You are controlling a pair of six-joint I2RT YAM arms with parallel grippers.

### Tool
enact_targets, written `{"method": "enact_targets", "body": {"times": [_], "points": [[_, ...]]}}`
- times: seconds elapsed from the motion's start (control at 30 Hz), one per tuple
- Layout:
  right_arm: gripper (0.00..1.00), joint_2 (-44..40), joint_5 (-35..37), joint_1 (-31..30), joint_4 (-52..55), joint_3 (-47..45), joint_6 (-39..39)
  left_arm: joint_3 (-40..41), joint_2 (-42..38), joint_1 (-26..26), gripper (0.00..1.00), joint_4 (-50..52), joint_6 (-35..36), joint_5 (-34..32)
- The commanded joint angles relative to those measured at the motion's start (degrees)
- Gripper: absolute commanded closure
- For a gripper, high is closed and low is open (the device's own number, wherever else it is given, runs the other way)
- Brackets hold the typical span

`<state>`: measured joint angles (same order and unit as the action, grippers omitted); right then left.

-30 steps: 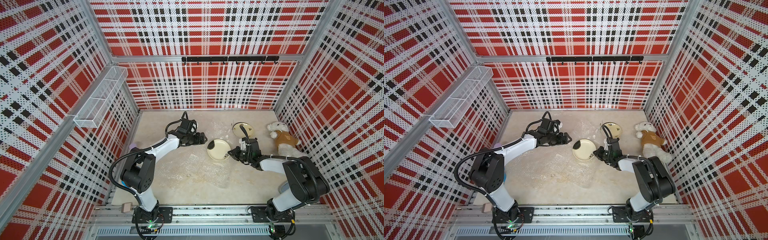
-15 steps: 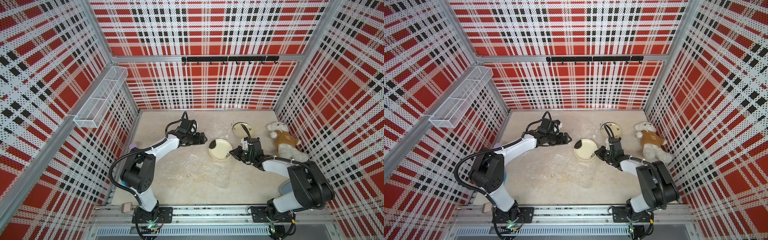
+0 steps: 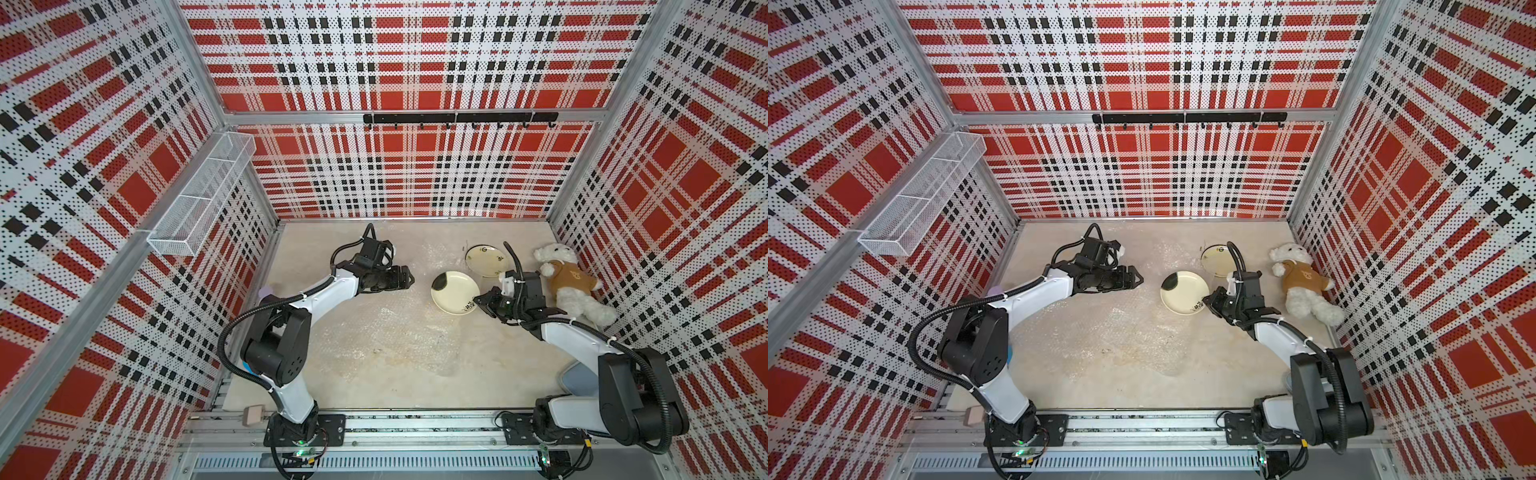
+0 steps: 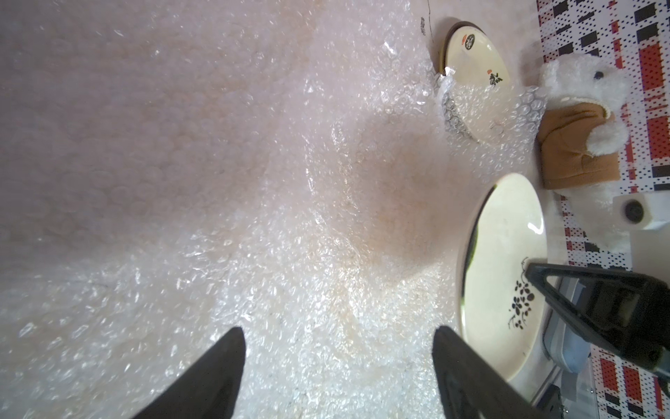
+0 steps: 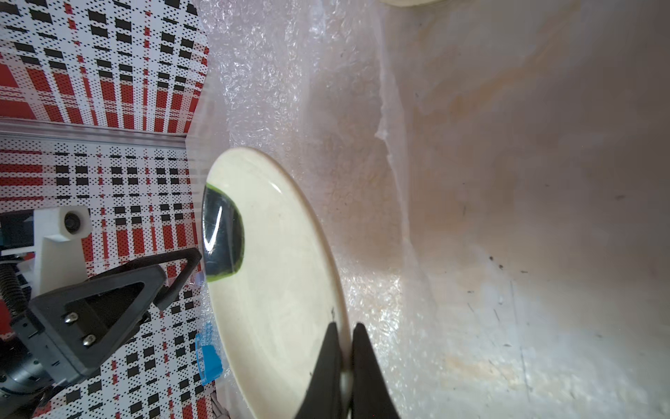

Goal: Unpack dinner plates from bubble wrap
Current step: Pick up the plate from the bubble wrap, then place the plate on the plate.

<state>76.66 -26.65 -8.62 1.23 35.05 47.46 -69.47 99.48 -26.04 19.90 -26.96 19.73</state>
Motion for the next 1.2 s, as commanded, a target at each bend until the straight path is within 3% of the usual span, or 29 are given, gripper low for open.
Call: {"method": "enact_targets", "body": {"times": [0.0,0.17,0.47,0.9,1.17], "points": [[1.0,-1.69,-2.37,2.84,-0.45,3.25,-1.07,0.21,-1.13,0.4,0.17,-0.47,-0.04,0.32],[1.0,-0.38,-2.73,7.91,3.69,9.46,-4.17,0.39,-1.22,0.59,0.17,-0.48,-0.02,0.53],[1.0,11.44,0.96,13.65,7.95,24.19,-7.82,1.0,-1.81,0.78,0.17,-0.49,-0.02,0.39],[1.0,28.59,3.26,15.48,6.0,37.18,-5.98,1.41,-2.97,2.14,0.17,0.31,0.49,0.31],[1.0,32.76,7.44,15.48,6.64,38.89,-5.98,1.92,-3.2,2.5,0.17,0.23,0.48,0.41]]}}
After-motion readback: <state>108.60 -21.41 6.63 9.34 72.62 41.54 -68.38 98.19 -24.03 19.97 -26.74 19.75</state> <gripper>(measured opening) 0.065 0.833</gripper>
